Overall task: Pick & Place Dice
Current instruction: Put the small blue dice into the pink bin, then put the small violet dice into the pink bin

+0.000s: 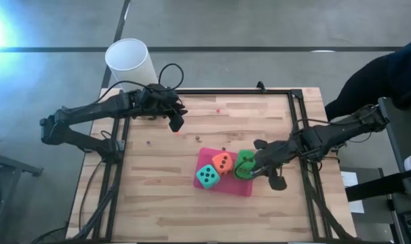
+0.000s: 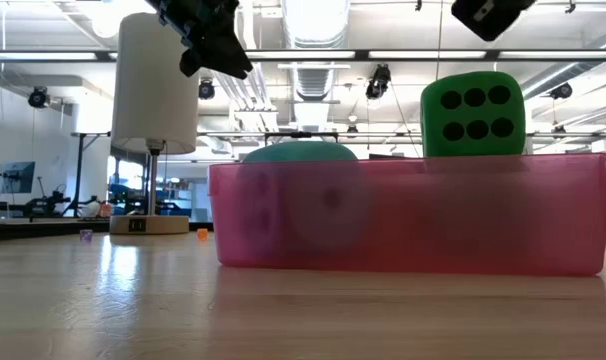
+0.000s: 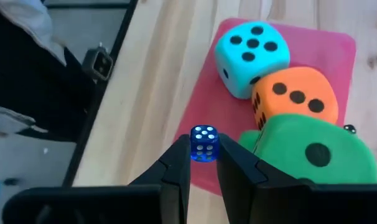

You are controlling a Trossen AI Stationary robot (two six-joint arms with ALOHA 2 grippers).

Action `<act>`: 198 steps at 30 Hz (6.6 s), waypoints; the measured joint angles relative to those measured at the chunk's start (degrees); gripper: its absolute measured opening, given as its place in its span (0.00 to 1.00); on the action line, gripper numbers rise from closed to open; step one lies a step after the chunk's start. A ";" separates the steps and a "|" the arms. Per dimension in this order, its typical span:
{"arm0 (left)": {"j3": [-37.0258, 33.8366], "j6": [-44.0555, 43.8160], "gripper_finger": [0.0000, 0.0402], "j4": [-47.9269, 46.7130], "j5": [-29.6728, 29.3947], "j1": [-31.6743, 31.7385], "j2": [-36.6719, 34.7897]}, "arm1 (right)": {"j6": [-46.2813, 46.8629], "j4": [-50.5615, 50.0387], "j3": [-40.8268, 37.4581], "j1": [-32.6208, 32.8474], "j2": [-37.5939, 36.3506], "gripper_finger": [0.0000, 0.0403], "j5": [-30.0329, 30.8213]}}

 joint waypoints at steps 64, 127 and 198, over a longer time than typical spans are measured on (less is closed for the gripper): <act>0.00 1.58 0.30 -0.66 0.02 0.00 0.01 | 3.04 16.97 -8.18 3.23 10.61 0.40 -1.86; -6.02 -8.99 0.32 -23.42 0.04 0.00 -0.01 | 0.80 -14.57 21.83 3.34 4.78 0.28 14.56; -37.73 -34.50 0.30 -14.01 4.44 8.20 -0.01 | -0.48 -14.04 21.29 3.19 -0.04 0.23 25.96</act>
